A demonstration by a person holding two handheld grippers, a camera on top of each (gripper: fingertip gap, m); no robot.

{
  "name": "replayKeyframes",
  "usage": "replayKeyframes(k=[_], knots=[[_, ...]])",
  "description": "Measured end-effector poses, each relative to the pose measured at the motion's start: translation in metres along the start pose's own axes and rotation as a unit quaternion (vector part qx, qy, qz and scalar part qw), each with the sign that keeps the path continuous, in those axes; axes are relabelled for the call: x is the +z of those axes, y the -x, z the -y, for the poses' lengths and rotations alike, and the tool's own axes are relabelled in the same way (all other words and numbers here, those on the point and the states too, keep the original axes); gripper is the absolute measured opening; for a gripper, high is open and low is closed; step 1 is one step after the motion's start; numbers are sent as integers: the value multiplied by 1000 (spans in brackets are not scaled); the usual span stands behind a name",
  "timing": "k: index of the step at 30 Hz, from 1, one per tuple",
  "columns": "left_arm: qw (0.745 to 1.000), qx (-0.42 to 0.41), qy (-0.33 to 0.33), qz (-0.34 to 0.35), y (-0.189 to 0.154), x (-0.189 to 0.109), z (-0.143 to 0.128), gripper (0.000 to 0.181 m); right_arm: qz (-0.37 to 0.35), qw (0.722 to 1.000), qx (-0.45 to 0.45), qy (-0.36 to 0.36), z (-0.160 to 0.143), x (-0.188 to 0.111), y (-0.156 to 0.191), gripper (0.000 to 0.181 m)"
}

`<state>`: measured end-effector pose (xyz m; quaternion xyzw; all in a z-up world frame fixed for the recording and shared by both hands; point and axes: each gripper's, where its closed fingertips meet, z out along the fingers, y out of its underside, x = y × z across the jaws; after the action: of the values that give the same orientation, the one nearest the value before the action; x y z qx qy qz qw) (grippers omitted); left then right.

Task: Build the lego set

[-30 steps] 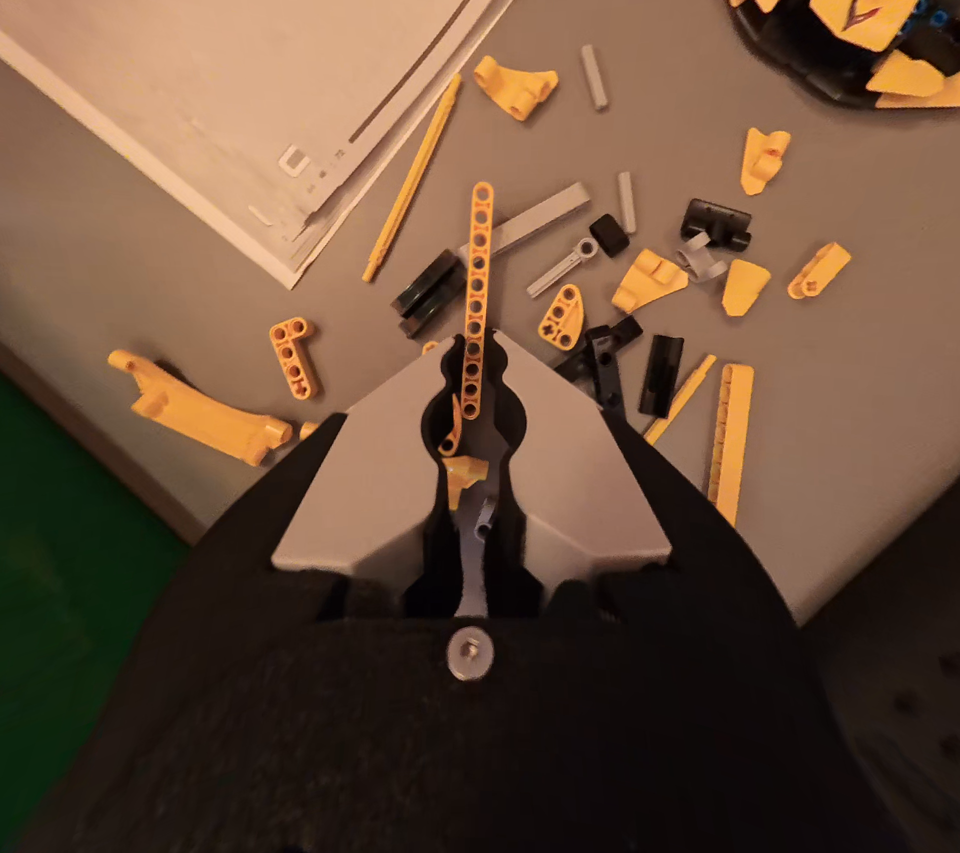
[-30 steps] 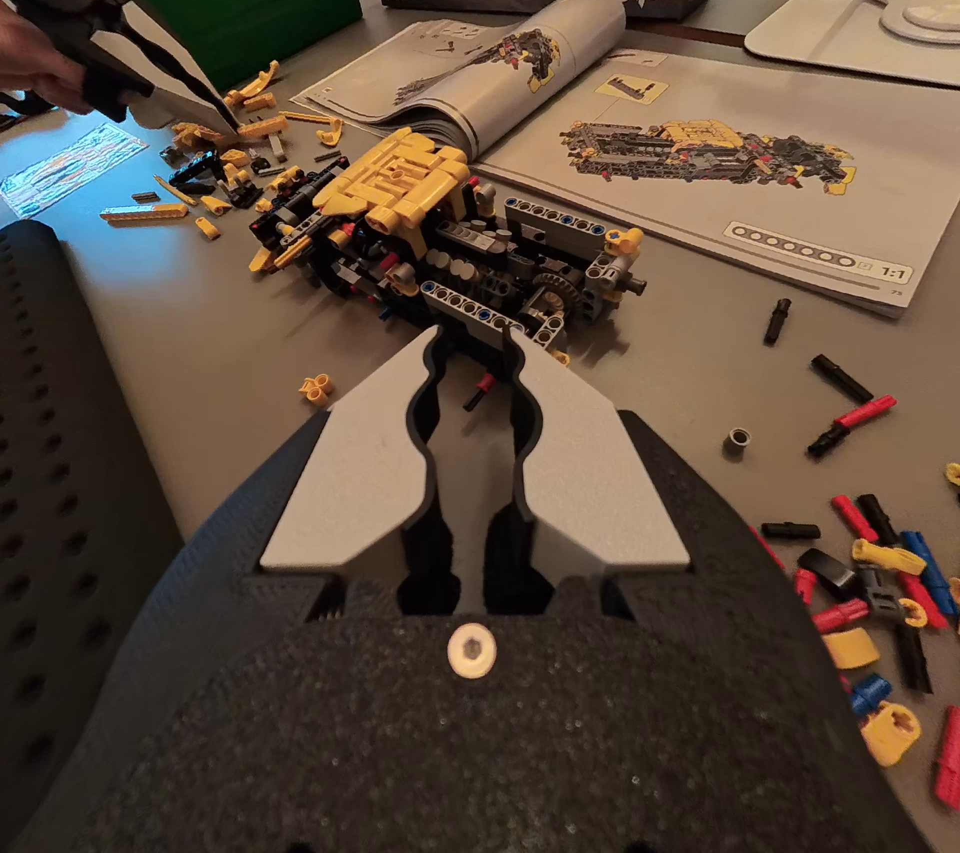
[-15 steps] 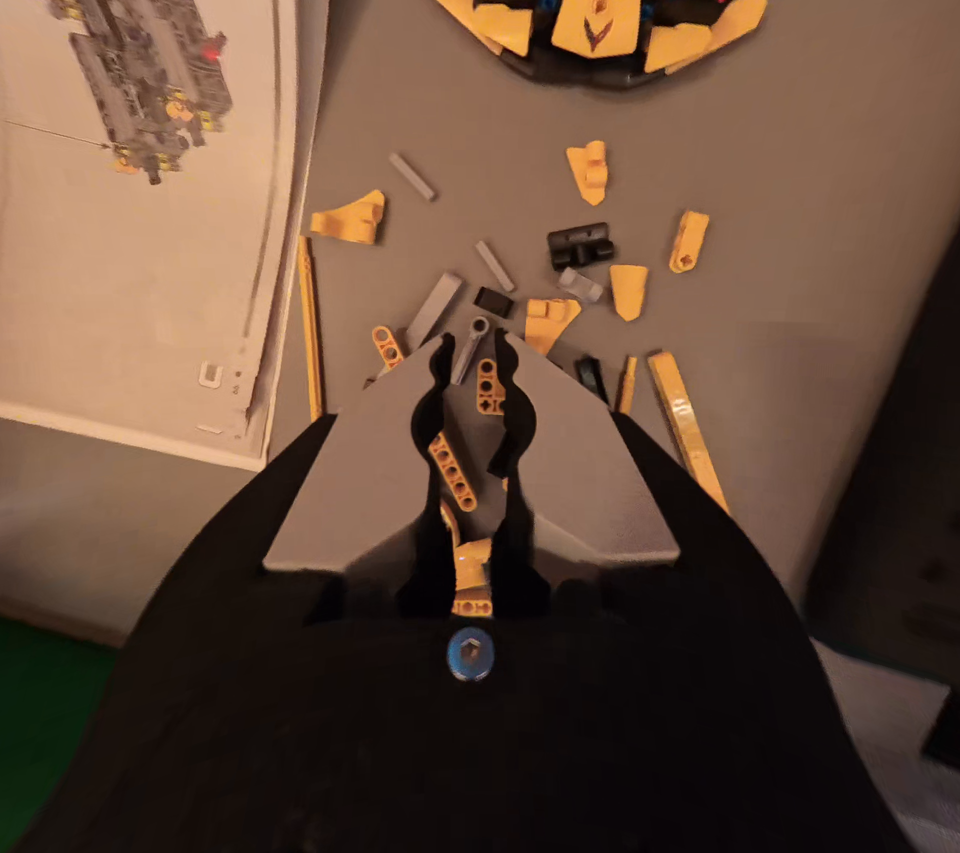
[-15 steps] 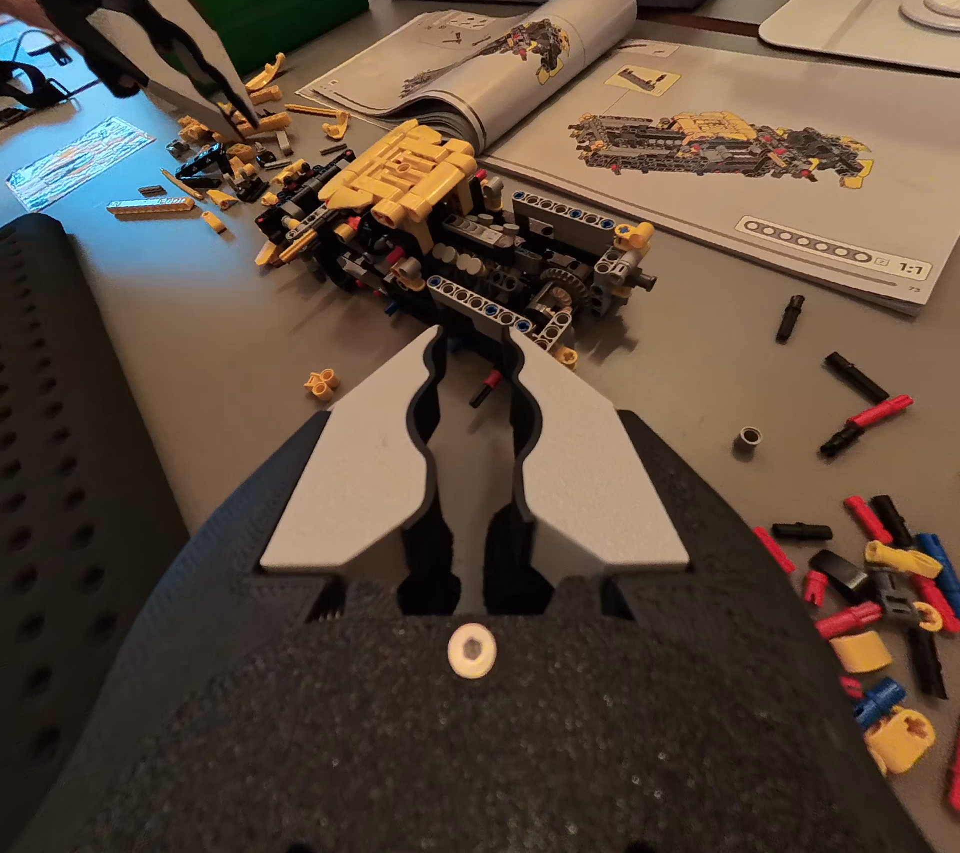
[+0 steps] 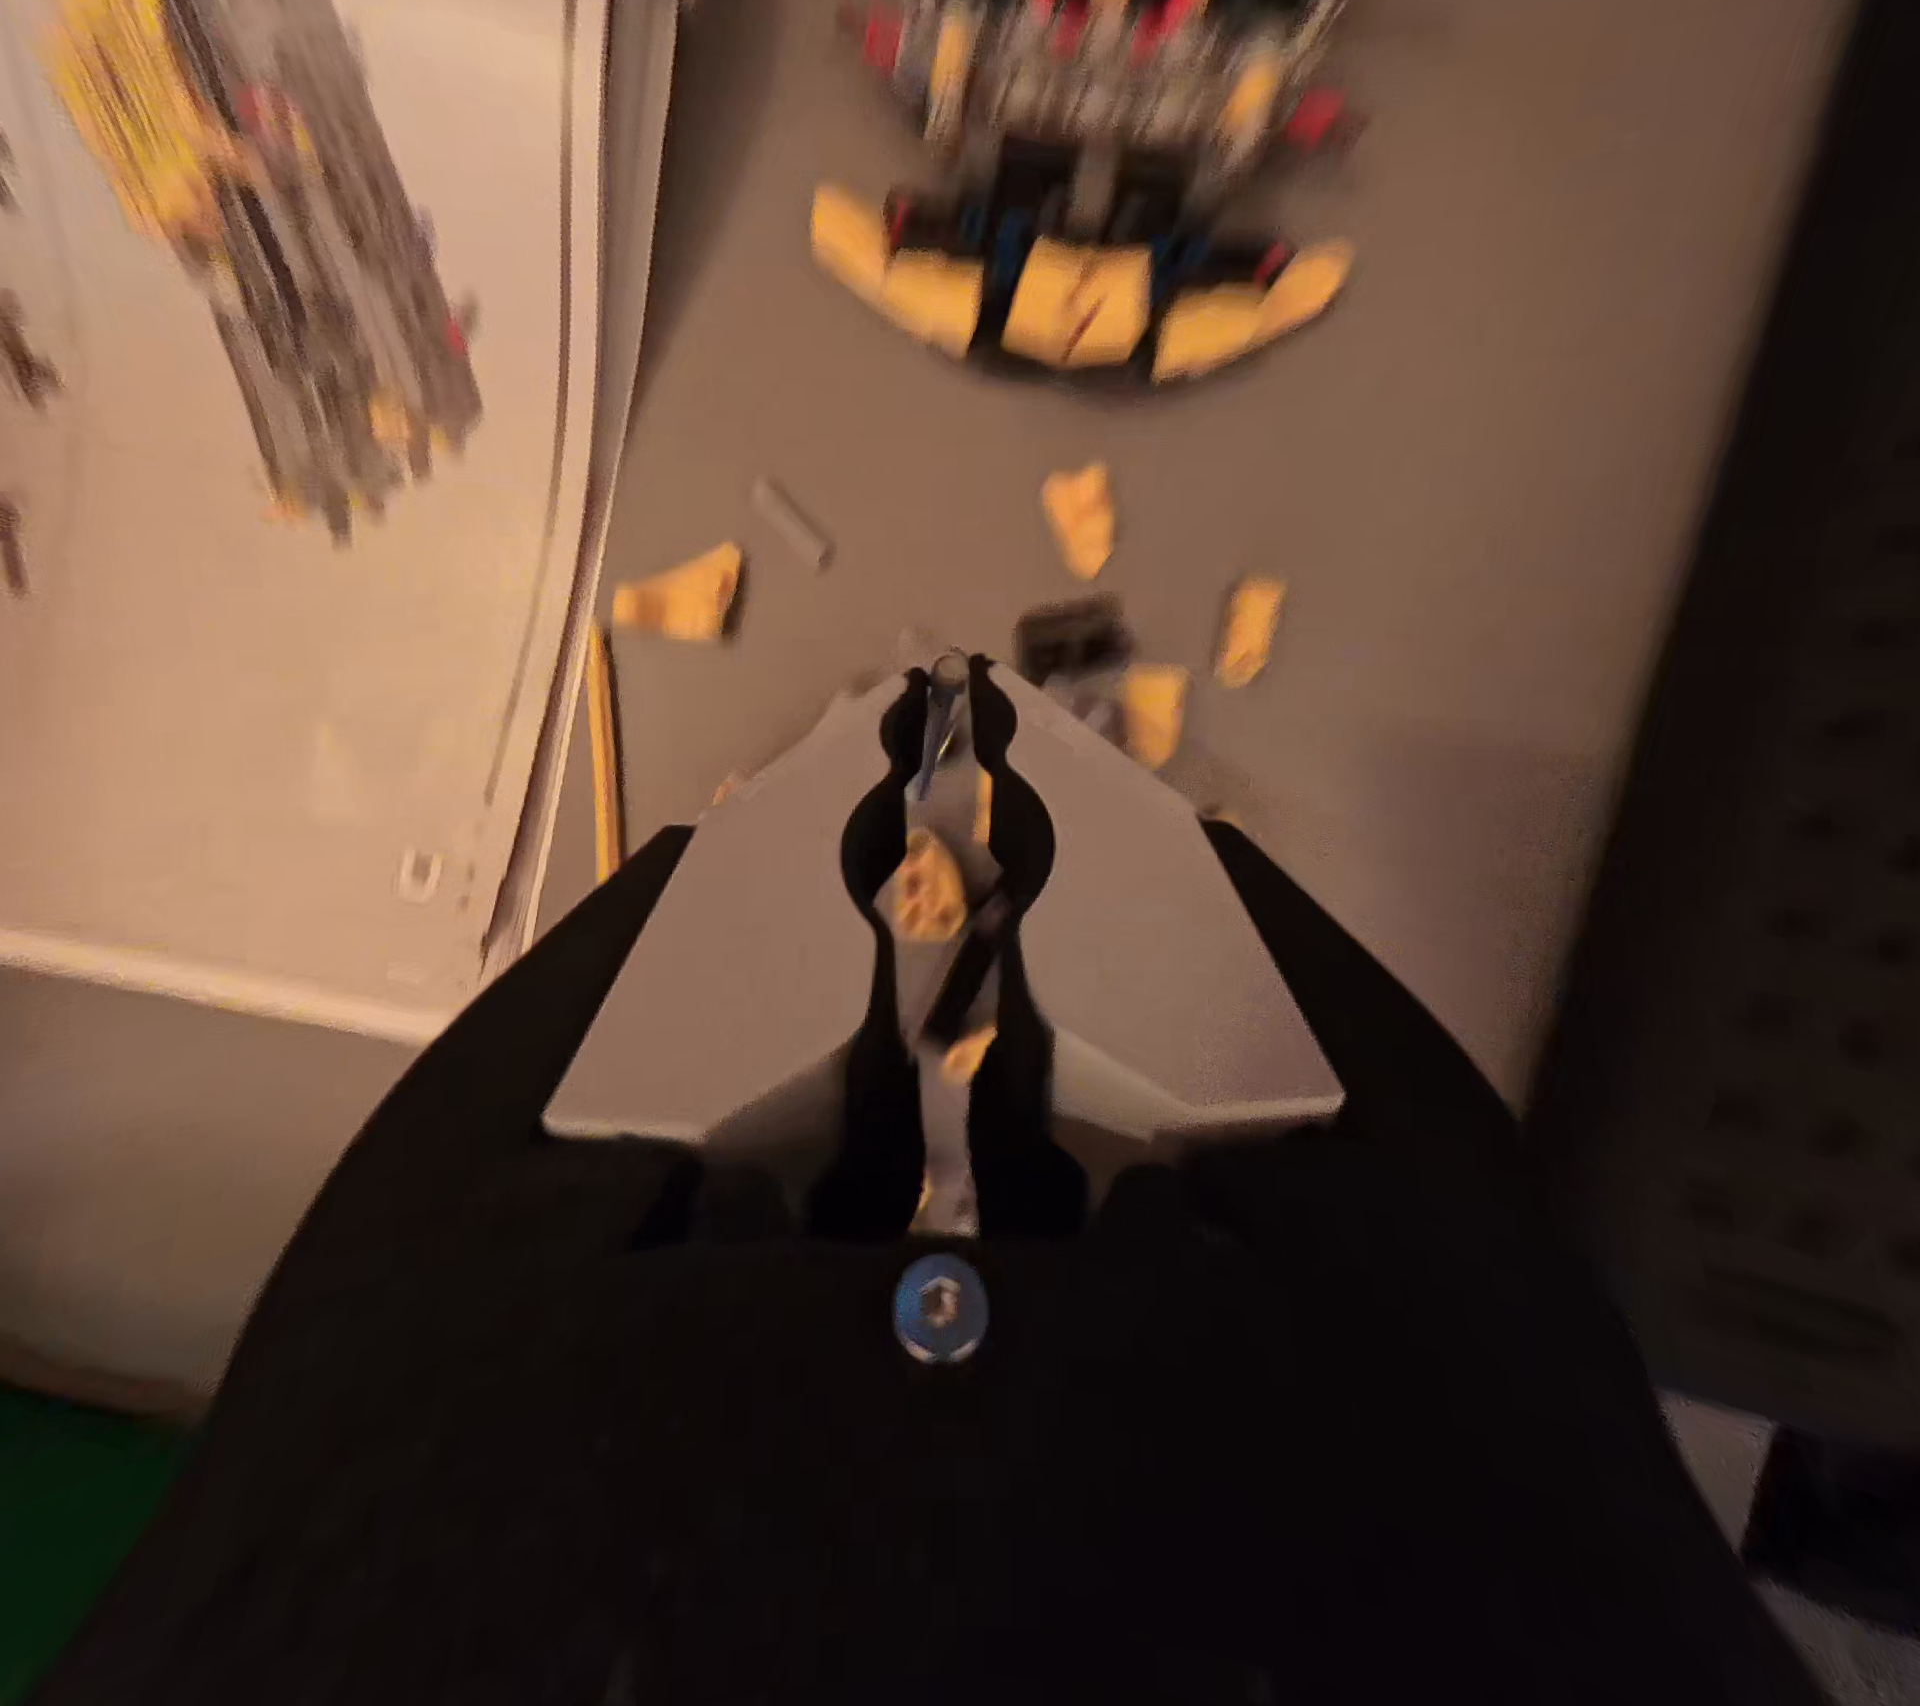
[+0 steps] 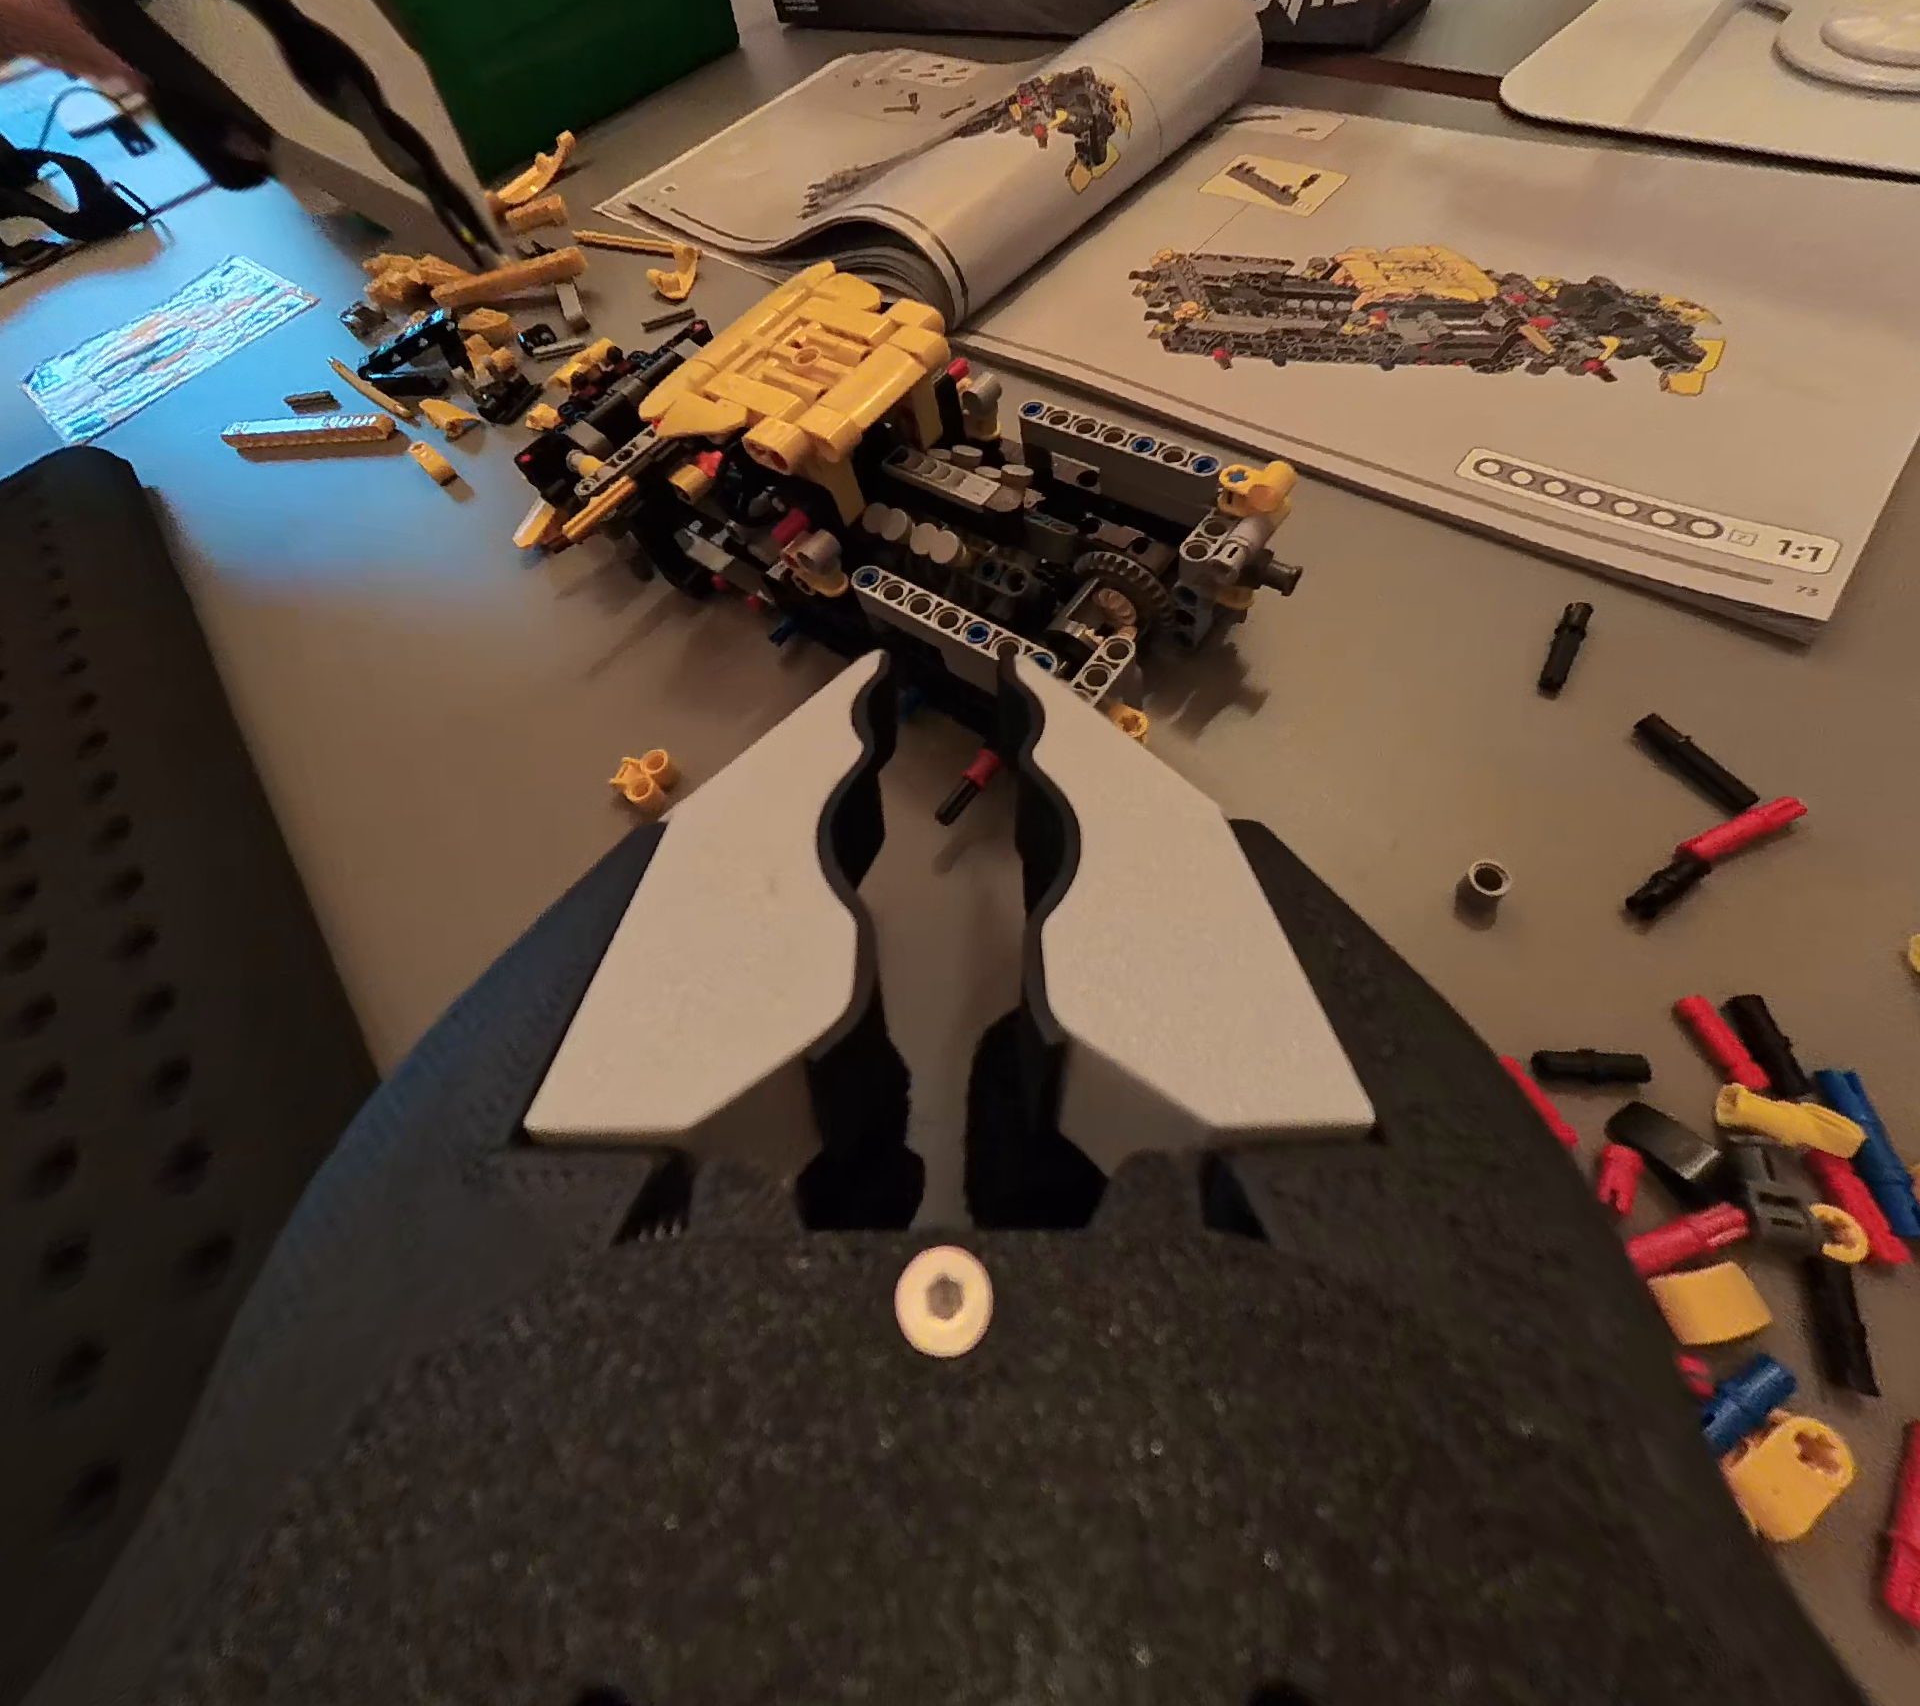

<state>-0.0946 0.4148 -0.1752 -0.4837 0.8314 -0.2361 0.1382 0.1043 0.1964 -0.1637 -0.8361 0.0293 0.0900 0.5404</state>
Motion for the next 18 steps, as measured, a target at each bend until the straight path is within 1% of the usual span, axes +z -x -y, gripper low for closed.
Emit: replayKeyframes(k=[2, 3, 5, 6, 7, 9, 11, 14, 18], knots=[[996, -7, -90, 0, -23, -11, 49, 8, 1, 1000, 4, -2, 1, -1, -1, 18], [992, -22, -127, -9, -37, -11, 72, 8, 1, 1000, 4, -3, 1, -1, -1, 18], [984, -71, -157, -47, -71, 6, 108, 8, -1, 1000, 1, -4, 1, -1, 0, 18], [981, -93, -154, -69, -89, 20, 119, 8, -1, 1000, -1, -4, 1, -2, 1, 18], [981, -105, -137, -83, -106, 35, 125, 8, -1, 1000, -2, -3, 1, -2, 1, 18], [987, -103, -94, -79, -129, 68, 128, 8, 1, 1000, -2, -4, 1, -2, 2, 18], [987, -98, -87, -94, -150, 89, 136, 8, 5, 1000, -3, -16, 5, -4, 4, 19], [986, -116, -72, -94, -160, 107, 143, 8, 8, 1000, 2, -19, 6, -5, 4, 19], [993, -93, -47, -64, -160, 117, 141, 8, 9, 1000, 2, -21, 6, -6, 5, 19]])
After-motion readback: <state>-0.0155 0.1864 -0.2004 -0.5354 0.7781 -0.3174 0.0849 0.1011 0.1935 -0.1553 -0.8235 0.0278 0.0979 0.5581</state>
